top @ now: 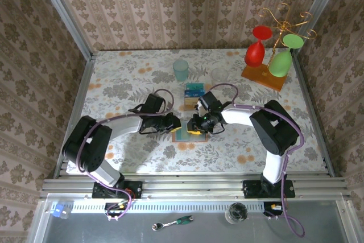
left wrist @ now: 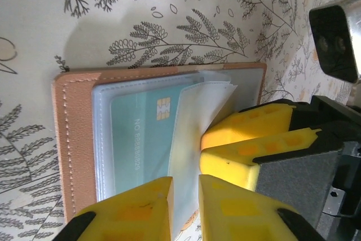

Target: Take the credit cards out of the card holder

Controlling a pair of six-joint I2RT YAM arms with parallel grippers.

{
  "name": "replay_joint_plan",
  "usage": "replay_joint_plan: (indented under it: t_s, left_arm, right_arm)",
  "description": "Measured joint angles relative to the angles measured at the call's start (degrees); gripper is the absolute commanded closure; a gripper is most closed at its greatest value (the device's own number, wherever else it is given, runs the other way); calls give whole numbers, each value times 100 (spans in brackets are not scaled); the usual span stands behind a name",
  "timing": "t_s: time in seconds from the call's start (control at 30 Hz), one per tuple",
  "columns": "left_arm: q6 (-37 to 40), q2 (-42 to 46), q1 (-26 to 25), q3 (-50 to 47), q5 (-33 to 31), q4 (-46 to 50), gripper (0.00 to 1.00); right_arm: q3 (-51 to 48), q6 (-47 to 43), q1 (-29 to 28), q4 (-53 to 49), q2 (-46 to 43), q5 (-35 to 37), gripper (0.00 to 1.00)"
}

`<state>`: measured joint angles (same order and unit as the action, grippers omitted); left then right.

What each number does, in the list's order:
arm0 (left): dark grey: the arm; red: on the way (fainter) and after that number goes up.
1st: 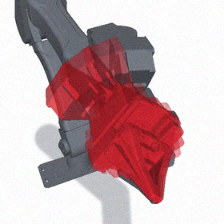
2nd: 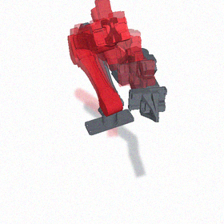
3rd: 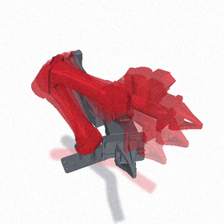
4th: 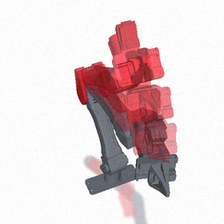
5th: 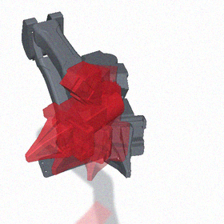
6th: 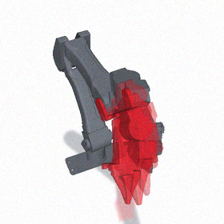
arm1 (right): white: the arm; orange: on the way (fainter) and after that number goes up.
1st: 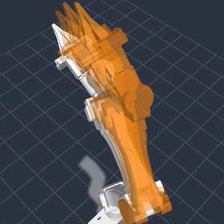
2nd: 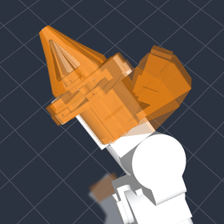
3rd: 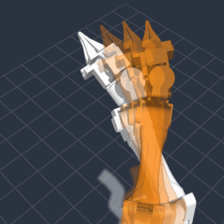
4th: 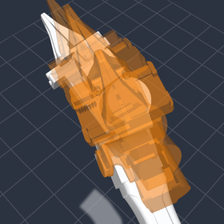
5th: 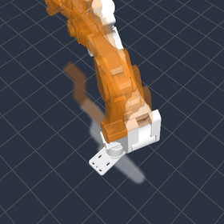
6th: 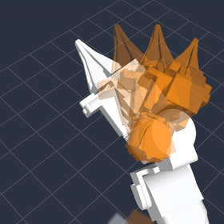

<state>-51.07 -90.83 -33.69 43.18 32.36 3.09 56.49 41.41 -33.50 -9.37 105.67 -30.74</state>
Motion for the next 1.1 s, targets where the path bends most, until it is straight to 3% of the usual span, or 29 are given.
replay_joint_plan:
  t_s: [1.1]
  left_arm:
    - [-37, -382, -164, 289, 197, 105, 82]
  right_arm:
    - [-208, 105, 15, 186, -299, -50, 72]
